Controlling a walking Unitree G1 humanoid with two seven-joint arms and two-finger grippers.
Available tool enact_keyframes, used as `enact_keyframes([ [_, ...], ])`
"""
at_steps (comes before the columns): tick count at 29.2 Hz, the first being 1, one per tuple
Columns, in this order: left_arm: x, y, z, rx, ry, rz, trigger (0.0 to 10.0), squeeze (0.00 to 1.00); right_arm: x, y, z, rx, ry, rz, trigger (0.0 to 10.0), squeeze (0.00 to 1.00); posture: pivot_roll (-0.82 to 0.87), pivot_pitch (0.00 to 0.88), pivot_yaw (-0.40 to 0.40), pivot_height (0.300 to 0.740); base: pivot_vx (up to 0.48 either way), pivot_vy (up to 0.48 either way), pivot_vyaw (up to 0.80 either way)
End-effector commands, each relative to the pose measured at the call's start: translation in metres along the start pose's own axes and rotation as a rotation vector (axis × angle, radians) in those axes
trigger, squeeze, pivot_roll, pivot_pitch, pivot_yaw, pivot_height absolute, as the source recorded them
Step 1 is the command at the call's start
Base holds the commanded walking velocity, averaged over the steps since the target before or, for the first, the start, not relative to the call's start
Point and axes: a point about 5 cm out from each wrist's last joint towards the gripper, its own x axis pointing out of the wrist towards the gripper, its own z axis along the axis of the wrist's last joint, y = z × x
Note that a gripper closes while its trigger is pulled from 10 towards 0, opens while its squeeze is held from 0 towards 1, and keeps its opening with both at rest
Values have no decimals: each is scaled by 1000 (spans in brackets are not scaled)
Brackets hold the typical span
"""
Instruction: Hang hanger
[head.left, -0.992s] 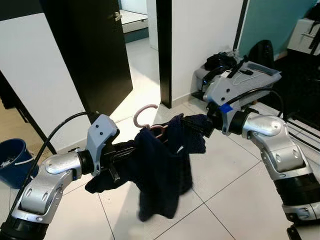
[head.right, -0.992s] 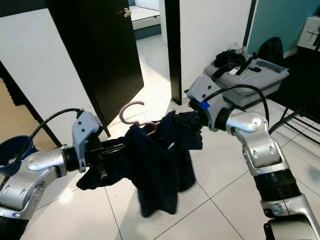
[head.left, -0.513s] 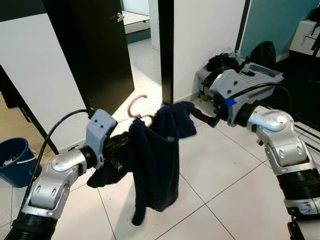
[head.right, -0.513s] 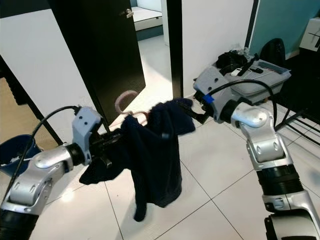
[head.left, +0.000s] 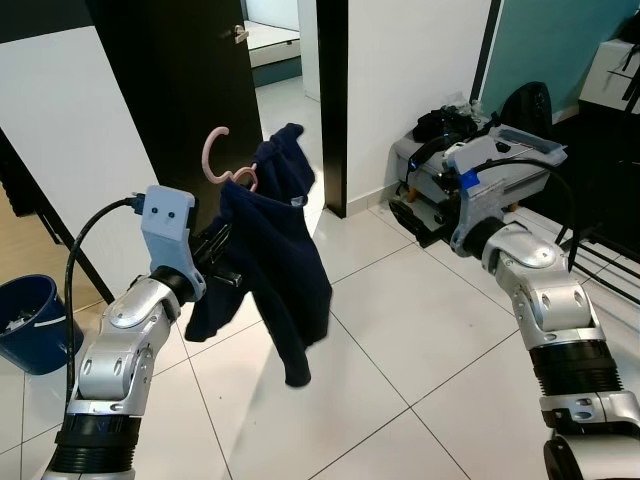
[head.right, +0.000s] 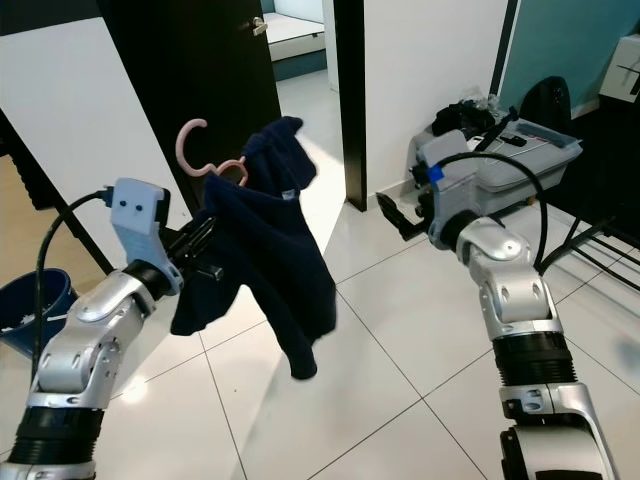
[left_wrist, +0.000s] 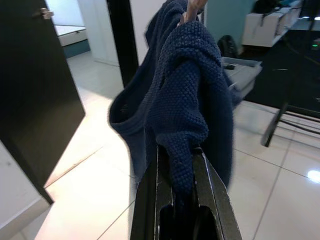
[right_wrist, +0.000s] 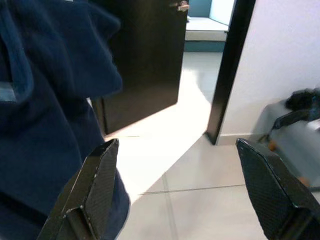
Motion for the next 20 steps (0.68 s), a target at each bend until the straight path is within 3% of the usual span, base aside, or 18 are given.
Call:
enact_keyframes([
  [1, -2, 0, 9, 15, -48, -12, 10000, 0, 0, 4, -3, 94, -12, 20, 10000, 0, -52, 0, 64, 740, 0, 0, 0],
  [2, -2, 0, 9, 15, -48, -12, 10000, 0, 0, 4, -3, 94, -12, 20, 10000, 0, -52, 0, 64, 740, 0, 0, 0],
  [3, -1, -3, 10, 45, -50, -28, 10000, 0, 1, 23, 9, 304, -134, 169, 10000, 0, -53, 0, 66, 740, 0, 0, 0],
  [4, -1, -3, 10, 45, -50, -28, 10000, 0, 1, 23, 9, 304, -134, 169, 10000, 0, -53, 0, 66, 740, 0, 0, 0],
  [6, 1, -11, 11, 68, -52, -70, 10000, 0, -4, 43, 17, 412, -209, 339, 10000, 0, -53, 0, 66, 740, 0, 0, 0],
  [8, 1, -18, 11, 81, -54, -102, 10000, 0, -8, 55, 21, 456, -233, 441, 10000, 0, -52, 0, 65, 740, 0, 0, 0],
  [12, 1, -29, 11, 119, -54, -147, 10000, 0, -5, 73, 6, 386, -130, 468, 10000, 0, -52, 0, 64, 740, 0, 0, 0],
  [18, 0, -30, 12, 123, -55, -161, 10000, 0, -1, 73, 2, 357, -108, 430, 10000, 0, -52, 0, 64, 740, 0, 0, 0],
  [19, -1, -31, 13, 134, -59, -179, 10000, 0, 1, 69, 3, 358, -112, 385, 9490, 0, -52, 0, 64, 740, 0, 0, 0],
  [20, -1, -31, 14, 137, -61, -185, 10000, 0, 2, 66, 3, 364, -117, 363, 8000, 0, -52, 0, 64, 740, 0, 0, 0],
])
